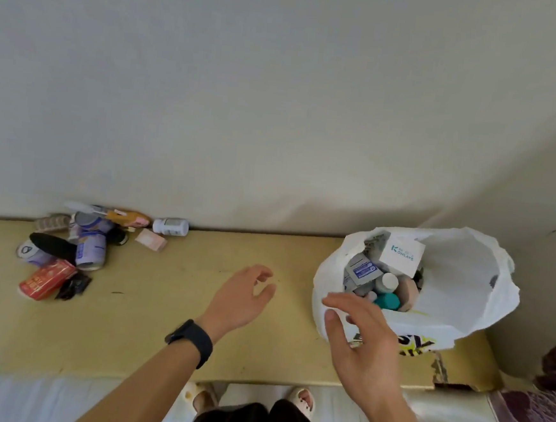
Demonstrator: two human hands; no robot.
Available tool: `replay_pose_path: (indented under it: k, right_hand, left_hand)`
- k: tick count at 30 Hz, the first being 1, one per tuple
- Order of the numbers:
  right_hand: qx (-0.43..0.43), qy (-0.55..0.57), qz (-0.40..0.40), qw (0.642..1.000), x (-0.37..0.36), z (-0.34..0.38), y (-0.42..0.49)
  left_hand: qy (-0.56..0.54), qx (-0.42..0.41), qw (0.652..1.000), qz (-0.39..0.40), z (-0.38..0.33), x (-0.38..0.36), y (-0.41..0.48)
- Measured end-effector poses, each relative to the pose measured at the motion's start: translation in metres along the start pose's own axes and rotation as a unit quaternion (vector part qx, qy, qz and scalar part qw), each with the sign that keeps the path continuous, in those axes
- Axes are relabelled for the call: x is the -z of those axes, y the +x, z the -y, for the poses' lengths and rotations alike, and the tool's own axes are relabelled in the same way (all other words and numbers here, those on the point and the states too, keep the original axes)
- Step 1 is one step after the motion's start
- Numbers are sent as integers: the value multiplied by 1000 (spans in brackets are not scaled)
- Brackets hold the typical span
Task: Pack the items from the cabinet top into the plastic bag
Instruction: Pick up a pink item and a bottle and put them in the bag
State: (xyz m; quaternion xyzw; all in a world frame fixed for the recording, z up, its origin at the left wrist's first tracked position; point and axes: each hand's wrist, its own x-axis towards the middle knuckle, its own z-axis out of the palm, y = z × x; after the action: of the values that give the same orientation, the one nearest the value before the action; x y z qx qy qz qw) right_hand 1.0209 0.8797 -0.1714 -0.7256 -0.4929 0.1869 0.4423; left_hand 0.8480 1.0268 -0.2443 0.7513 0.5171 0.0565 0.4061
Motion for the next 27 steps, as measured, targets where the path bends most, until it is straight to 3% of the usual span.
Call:
replay_pose_path:
  k: [5,8,15,21,27]
  right_hand:
    - [57,-101,139,983,-84,5,7]
    - [67,-190,271,941,-135,6,13]
    - [99,-280,459,838,-260,22,28]
    - [89,-342,508,785,-377,55,73]
    - [75,-397,470,785,-476,79,138]
  left_hand:
    - [110,86,990,27,89,17,-30]
    - [121,138,982,33,135,29,-54]
    - [99,256,961,27,239,73,-98]
    - [116,302,946,30,329,124,-97]
    - [117,340,928,99,387,144,-95]
